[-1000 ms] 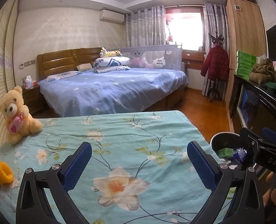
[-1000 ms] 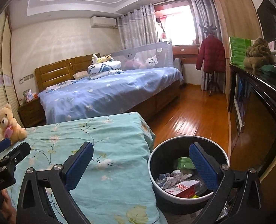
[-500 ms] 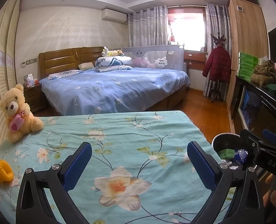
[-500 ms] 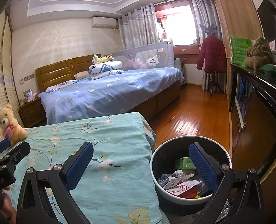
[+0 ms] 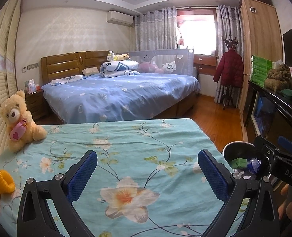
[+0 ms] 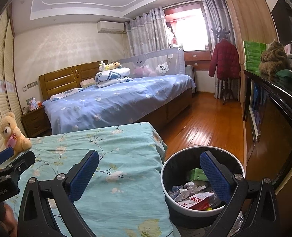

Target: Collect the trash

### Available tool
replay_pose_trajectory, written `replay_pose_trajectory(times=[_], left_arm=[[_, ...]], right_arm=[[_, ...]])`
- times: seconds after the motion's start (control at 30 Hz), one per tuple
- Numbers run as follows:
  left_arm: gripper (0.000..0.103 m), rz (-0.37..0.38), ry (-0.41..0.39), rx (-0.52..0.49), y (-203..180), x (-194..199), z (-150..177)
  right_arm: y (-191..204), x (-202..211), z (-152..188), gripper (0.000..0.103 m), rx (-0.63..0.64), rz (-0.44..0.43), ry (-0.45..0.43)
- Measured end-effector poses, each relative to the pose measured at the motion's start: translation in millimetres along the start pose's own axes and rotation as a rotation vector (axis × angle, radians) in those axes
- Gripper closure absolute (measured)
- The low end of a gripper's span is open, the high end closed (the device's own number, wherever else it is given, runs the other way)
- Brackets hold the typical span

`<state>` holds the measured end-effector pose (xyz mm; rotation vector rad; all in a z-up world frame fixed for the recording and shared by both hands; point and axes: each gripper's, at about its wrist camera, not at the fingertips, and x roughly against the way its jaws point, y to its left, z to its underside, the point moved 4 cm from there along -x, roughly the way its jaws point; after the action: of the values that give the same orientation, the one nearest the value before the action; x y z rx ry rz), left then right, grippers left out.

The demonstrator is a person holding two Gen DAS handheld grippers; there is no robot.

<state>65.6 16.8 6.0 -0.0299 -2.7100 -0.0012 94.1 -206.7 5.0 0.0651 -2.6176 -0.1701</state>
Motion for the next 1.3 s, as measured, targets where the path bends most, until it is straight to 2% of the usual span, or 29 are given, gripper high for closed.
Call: replay_pose_trajectory(times=[1.3], left_arm=[[0.001, 0.008, -0.005, -0.007, -0.2, 4.2, -1.6]], right_arm=[[5.7, 4.7, -2.5, 0.000, -0.001, -0.018, 0.001]])
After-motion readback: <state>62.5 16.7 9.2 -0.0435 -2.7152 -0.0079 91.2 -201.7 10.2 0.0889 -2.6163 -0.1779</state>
